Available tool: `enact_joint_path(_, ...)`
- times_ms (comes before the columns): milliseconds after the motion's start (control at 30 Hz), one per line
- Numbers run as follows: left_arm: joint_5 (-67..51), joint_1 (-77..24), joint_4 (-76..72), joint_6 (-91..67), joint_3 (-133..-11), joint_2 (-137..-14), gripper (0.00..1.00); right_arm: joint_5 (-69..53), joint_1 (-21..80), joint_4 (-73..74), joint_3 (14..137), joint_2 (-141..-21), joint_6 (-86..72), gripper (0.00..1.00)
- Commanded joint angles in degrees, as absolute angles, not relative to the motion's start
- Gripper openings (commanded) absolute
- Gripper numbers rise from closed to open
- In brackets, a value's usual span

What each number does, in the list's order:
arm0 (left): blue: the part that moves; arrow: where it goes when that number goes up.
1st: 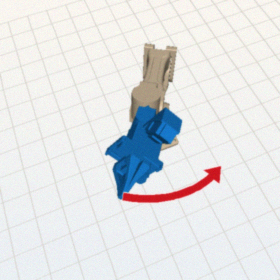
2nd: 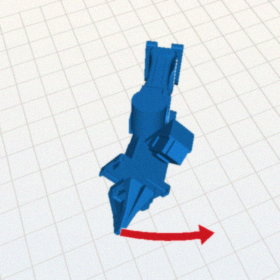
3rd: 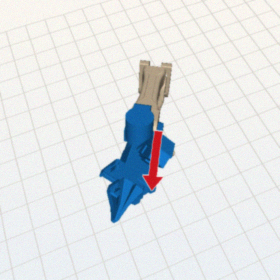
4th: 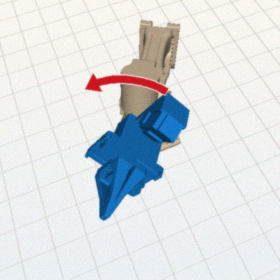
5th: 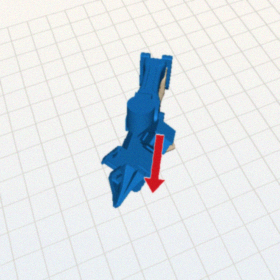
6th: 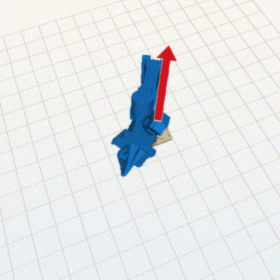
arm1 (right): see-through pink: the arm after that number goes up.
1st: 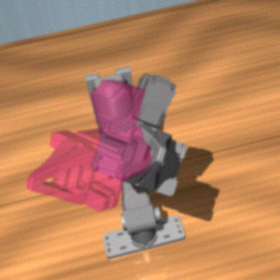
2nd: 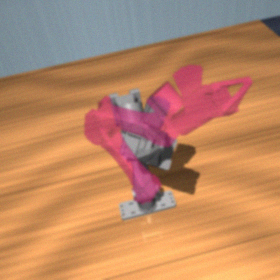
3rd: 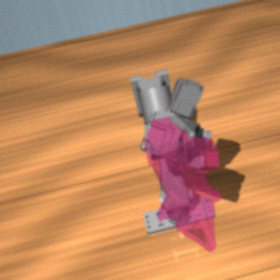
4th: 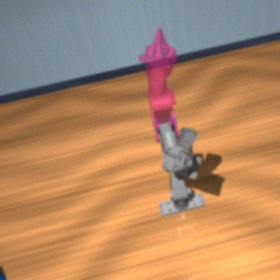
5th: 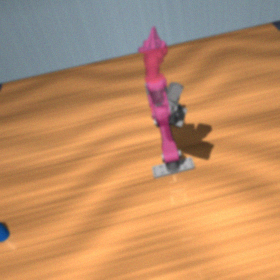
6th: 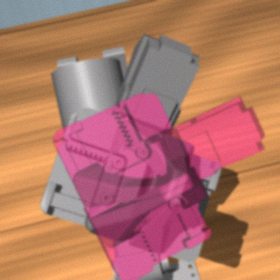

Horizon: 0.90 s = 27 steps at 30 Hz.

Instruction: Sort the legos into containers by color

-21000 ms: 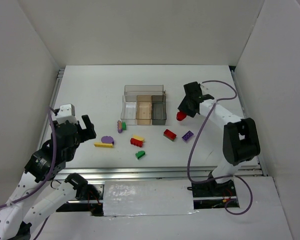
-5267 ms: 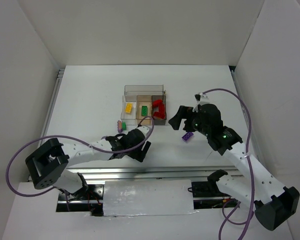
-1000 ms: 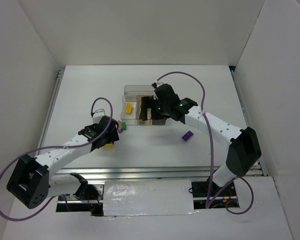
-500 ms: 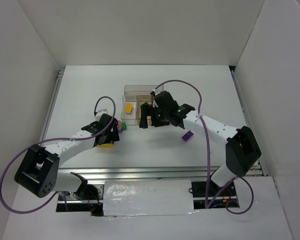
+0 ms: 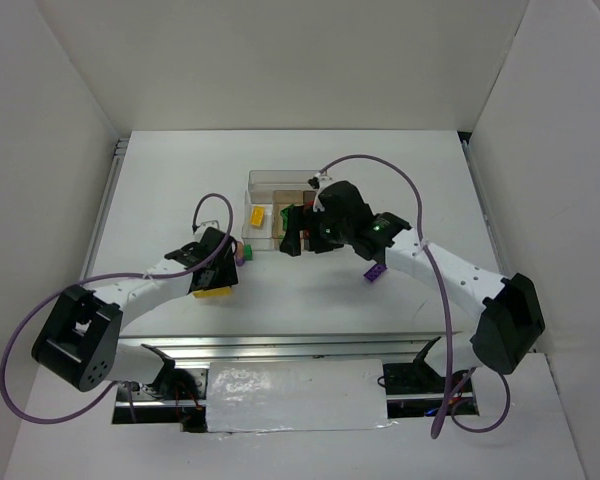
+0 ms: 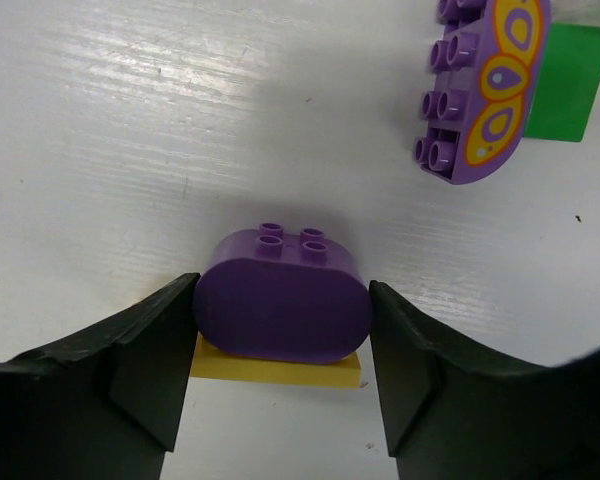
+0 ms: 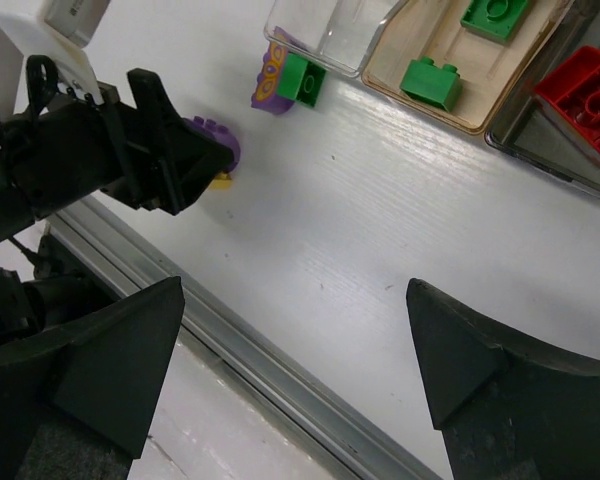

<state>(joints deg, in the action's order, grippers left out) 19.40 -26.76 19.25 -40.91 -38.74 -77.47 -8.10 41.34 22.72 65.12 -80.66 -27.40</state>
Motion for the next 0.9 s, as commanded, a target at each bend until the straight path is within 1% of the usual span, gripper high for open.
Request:
enact_joint_path(0,17.9,-26.6,19.7,-41.0,-39.2,-78.4,0.66,-8.7,41.9,20.3,64.2,-78.6,-27.4,1.0)
enact_joint_path(33,18.1,-26.5,19.8,-41.1,-39.1,-78.2,0.58,-8.7,41.8,20.2,64.1,-78.5,-27.4,1.0)
enact_joint_path(67,18.0,-26.5,19.5,-41.0,-38.9,-77.8,0.56,-8.7,41.9,20.1,63.7,-78.2,-27.4,0.99)
enact_joint_path(133,18.0,-26.5,19.6,-41.1,-38.9,-77.4,0.43,-8.6,41.8,20.0,63.5,-78.1,-27.4,0.99)
enact_joint_path(167,17.8,-26.5,19.5,-40.9,-38.9,-77.0,0.4,-8.6,41.8,20.0,63.4,-78.0,-27.4,1.0)
enact_joint_path(200,17.8,-26.5,19.8,-41.0,-38.9,-76.6,0.3,-8.6,41.9,19.8,62.9,-77.8,-27.5,1.0)
enact_joint_path(233,17.5,-26.6,19.9,-41.0,-39.1,-76.2,0.24,-8.6,41.8,19.3,62.4,-77.6,-27.7,0.99)
enact_joint_path(267,17.5,-26.6,20.0,-41.3,-39.2,-75.1,0.2,-8.7,41.8,18.0,61.8,-76.9,-27.9,0.99)
enact_joint_path(300,17.5,-26.7,20.4,-41.4,-39.2,-74.2,0.09,-9.0,41.9,17.2,60.4,-76.6,-27.9,1.0)
enact_joint_path(333,17.1,-26.6,20.5,-41.6,-39.2,-72.1,0.03,-9.1,41.8,16.4,59.7,-75.7,-27.8,1.0)
enact_joint_path(367,17.0,-26.6,20.7,-42.3,-39.3,-70.8,0.0,-9.4,41.9,13.9,57.4,-75.1,-27.4,1.0)
enact_joint_path(433,16.5,-26.8,21.5,-43.1,-39.7,-66.1,0.0,-9.3,41.9,10.1,54.2,-72.7,-27.2,1.0)
enact_joint_path(467,16.3,-26.8,22.0,-44.3,-40.0,-64.5,0.0,-10.2,41.8,5.8,51.0,-72.1,-27.4,1.0)
enact_joint_path(533,16.3,-27.3,23.5,-46.0,-41.3,-59.8,0.0,-14.7,41.9,1.3,48.1,-70.3,-27.9,1.0)
enact_joint_path(600,15.5,-27.5,23.8,-48.9,-42.4,-56.7,0.0,-18.0,42.4,-6.7,44.0,-69.4,-28.7,0.99)
enact_joint_path(667,13.9,-27.9,23.4,-52.6,-43.0,-52.6,0.0,-17.9,45.2,-13.3,42.0,-69.5,-29.3,0.99)
enact_joint_path(733,12.5,-28.4,21.5,-57.2,-43.2,-49.1,0.0,-13.9,50.3,-16.9,43.1,-71.4,-28.0,0.99)
enact_joint_path(867,9.8,-29.2,17.7,-64.7,-42.8,-45.0,0.0,-5.9,57.4,-23.0,46.4,-75.7,-26.1,0.99)
